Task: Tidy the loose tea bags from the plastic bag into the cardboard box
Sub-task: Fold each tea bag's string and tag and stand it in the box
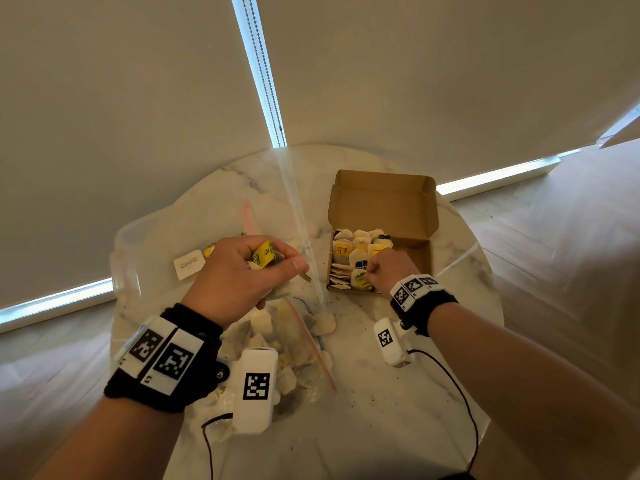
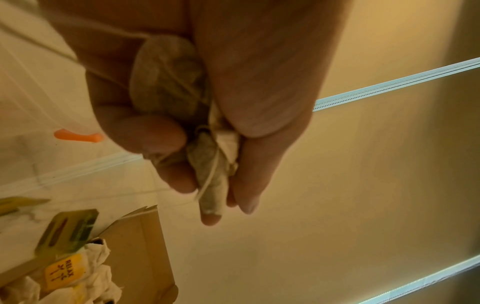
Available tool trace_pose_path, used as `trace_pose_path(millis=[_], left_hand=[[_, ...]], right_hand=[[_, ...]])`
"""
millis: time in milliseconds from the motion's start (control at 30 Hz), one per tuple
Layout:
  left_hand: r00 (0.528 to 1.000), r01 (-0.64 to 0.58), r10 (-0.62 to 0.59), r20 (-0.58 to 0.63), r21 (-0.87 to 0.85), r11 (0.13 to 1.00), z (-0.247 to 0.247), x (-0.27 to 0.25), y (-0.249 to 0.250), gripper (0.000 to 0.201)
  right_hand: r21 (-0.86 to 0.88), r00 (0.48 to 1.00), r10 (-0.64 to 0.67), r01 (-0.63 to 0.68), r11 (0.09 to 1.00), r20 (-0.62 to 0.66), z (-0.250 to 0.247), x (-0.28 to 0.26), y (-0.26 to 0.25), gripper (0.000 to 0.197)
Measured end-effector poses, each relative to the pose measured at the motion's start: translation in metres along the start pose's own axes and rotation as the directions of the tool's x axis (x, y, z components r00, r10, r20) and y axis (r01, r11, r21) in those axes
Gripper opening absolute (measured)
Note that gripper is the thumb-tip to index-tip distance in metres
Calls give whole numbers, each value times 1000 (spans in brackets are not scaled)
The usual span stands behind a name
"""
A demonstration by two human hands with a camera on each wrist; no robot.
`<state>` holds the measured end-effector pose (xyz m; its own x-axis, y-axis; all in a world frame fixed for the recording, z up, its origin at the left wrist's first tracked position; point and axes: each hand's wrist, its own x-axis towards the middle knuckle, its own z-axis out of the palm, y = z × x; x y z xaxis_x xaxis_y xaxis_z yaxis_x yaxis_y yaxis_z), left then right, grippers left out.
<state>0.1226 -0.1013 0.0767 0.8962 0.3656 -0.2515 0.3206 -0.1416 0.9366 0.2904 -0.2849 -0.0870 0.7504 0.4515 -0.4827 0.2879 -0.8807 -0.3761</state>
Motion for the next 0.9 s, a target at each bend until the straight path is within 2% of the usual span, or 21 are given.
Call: trace_pose_path(millis=[100, 200, 300, 367, 433, 533, 600, 667, 733, 800, 900], left_hand=[[1000, 17, -17, -11, -12, 1000, 1, -1, 0, 28], [999, 35, -36, -35, -24, 999, 2, -3, -2, 13], [998, 41, -43, -43, -46, 998, 3, -4, -3, 19], [997, 53, -56, -54, -58, 997, 3, -6, -3, 21], [996, 69, -74, -53, -85, 994, 4, -10, 0, 20], [986, 147, -160, -46, -202, 968, 5, -15, 4, 36], [971, 223, -239, -16, -306, 926, 4, -17, 6, 48], [958, 274, -284, 35, -395, 877, 2, -20, 6, 49], [954, 289, -294, 63, -463, 838, 3, -25, 4, 45], [949, 301, -308, 73, -512, 804, 5, -30, 3, 39], [938, 329, -334, 96, -550, 768, 7, -35, 2, 31]], right_hand=[[-159, 999, 36, -38, 987, -18, -3, -2, -2, 29], [-160, 997, 80, -81, 984, -16, -8, -4, -2, 42], [-170, 994, 113, -114, 979, -15, -21, -17, -2, 47], [-179, 995, 90, -97, 979, -51, -30, -28, -5, 46], [-132, 995, 0, -14, 991, -104, -41, -41, -14, 40], [94, 949, -244, 266, 959, -197, -57, -69, -42, 30], [280, 879, -378, 456, 845, -291, -66, -94, -66, 27], [379, 811, -459, 578, 723, -362, -73, -118, -87, 23], [391, 777, -516, 628, 673, -361, -76, -135, -100, 18], [327, 765, -562, 644, 692, -315, -76, -145, -106, 16], [149, 704, -628, 696, 702, -332, -69, -154, -108, 31]])
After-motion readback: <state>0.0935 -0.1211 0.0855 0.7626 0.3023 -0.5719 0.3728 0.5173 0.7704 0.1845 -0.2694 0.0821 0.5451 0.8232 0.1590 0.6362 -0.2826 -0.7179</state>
